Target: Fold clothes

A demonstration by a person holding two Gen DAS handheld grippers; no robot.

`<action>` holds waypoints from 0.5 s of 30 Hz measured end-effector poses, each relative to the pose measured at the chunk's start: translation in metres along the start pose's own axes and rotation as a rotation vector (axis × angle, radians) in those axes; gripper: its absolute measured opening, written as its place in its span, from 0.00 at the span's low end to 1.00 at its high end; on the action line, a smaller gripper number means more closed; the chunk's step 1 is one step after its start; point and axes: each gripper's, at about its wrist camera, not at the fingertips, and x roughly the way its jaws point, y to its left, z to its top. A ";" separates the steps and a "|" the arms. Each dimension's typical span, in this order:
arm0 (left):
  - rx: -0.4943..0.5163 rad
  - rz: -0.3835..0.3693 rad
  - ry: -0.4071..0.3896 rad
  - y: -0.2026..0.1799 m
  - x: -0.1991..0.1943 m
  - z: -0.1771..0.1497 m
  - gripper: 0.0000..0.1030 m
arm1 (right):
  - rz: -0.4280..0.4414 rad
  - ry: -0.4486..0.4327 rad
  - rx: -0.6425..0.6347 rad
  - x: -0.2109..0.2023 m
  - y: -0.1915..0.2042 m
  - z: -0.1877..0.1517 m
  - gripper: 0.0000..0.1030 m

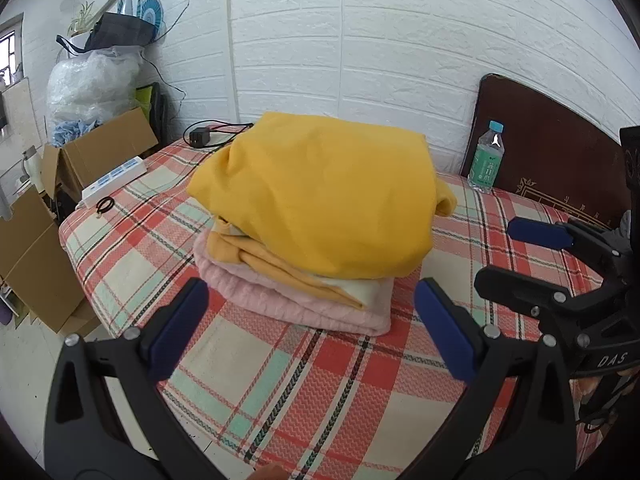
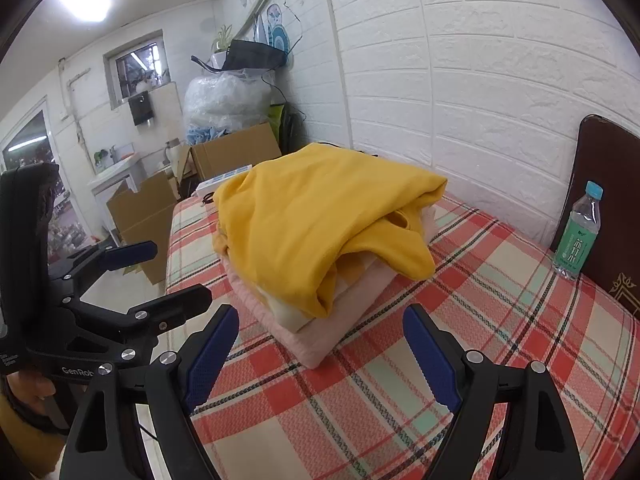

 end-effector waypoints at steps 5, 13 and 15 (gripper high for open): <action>-0.003 0.003 0.003 0.000 0.000 0.001 1.00 | 0.004 -0.003 0.003 0.000 0.000 0.001 0.84; -0.009 0.011 0.011 0.002 0.003 0.001 1.00 | 0.004 -0.005 0.006 -0.001 0.001 0.000 0.84; -0.009 0.012 0.012 0.002 0.003 0.001 1.00 | 0.007 -0.002 0.007 -0.001 0.001 0.000 0.84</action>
